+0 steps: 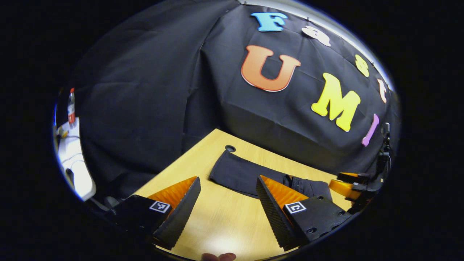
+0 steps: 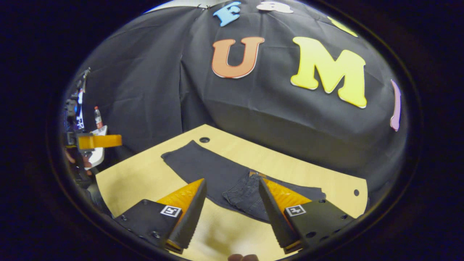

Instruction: Grasp the waist and the cuffs of the jeans and fold them to make the two legs overlap; first hold the waist and fold one-third of the jeans toward the cuffs, then hold the cuffs and fold the remaining one-third in the same direction to finish folding.

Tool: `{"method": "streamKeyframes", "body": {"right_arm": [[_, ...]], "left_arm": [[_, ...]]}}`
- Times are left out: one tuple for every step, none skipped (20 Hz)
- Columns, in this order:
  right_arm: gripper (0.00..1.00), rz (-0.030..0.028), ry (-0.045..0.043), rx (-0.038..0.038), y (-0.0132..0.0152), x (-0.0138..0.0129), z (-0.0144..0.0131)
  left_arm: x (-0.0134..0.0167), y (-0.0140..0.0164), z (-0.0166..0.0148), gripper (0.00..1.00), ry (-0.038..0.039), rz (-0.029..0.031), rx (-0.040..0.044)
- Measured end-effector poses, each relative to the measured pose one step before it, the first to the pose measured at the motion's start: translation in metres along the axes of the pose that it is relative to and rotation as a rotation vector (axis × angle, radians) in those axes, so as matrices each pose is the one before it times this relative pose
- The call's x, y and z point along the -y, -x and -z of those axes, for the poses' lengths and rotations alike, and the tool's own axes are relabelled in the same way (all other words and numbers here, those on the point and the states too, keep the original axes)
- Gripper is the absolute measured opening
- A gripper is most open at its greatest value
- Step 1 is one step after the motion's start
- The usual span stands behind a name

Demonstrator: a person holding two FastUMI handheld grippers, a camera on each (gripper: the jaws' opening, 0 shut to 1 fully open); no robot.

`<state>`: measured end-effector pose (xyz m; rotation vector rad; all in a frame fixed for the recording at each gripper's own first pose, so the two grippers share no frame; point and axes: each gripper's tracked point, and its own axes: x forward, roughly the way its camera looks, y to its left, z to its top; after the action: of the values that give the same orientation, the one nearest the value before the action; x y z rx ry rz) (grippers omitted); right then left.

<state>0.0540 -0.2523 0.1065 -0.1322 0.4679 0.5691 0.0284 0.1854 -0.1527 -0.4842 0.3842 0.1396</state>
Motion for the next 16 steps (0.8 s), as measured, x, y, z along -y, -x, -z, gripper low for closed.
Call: {"method": "streamKeyframes", "body": {"right_arm": [[0.94,0.01233,-0.00881,0.00418,0.01299,0.00843,-0.00588],[0.94,0.01248,-0.01082,0.00769,0.01302,0.00894,-0.00660],[0.92,0.01983,-0.00863,0.00082,0.01012,0.00895,-0.00378],[0.94,0.02139,-0.00790,0.00380,0.01016,0.01229,-0.00567],[0.94,0.02221,-0.00466,0.00300,0.00874,0.01105,-0.00330],[0.94,0.02134,0.01085,0.00197,0.00535,0.01405,-0.00081],[0.99,0.03034,0.00573,-0.01603,0.00422,0.01578,0.00564],[0.98,0.02699,-0.02225,-0.02290,0.00400,0.01561,0.00685],[0.97,0.02436,-0.03581,-0.02782,0.00296,0.01353,0.00810],[0.96,0.02841,-0.03685,-0.02271,0.00345,0.01513,0.00586],[0.96,0.02546,-0.02857,-0.01437,0.00276,0.01239,0.00541],[0.96,0.02400,-0.02062,-0.00658,0.00234,0.01169,0.00269],[0.94,0.01897,-0.01086,-0.00634,0.00254,0.00841,0.00314],[0.94,0.01099,-0.00925,-0.00956,0.00155,0.00631,0.00334],[0.96,0.00749,-0.01291,-0.00904,0.00275,0.00438,0.00265],[0.96,0.00715,-0.01570,-0.00634,0.00124,0.00510,-0.00010]], "left_arm": [[0.00084,-0.01223,0.00553,0.99,0.07362,0.01531,-0.01687],[0.00466,-0.01359,0.00529,0.99,0.08708,0.02262,-0.01544],[0.00175,-0.01361,0.00421,0.99,0.08301,0.01931,-0.01413],[0.00004,-0.01546,0.00158,0.99,0.07624,0.00969,-0.00978],[-0.00520,-0.01221,0.00522,0.99,0.06421,0.00240,-0.01444],[-0.00398,-0.01129,0.00473,0.99,0.05568,0.00319,-0.01205],[-0.00440,-0.01381,0.00517,0.99,0.05122,-0.00287,-0.01258],[-0.00361,-0.01287,0.00210,0.99,0.05034,0.00284,-0.02016],[-0.00430,-0.00832,0.00484,0.98,0.04209,-0.00409,-0.02088],[-0.00468,-0.00718,0.00388,0.98,0.03354,-0.01039,-0.01557],[-0.00458,-0.00359,0.00014,0.99,0.03467,-0.00690,-0.01110],[-0.00415,-0.00233,-0.00248,0.98,0.03357,-0.00861,-0.00815],[-0.00369,-0.00085,-0.00231,1.00,0.03402,-0.01376,-0.01014],[-0.00318,-0.00451,-0.00327,0.98,0.02929,-0.01032,0.00200],[-0.00409,-0.00403,-0.00349,1.00,0.01832,-0.01207,0.00340],[-0.00222,-0.00451,-0.00037,0.98,0.01549,-0.01358,0.00273]]}}
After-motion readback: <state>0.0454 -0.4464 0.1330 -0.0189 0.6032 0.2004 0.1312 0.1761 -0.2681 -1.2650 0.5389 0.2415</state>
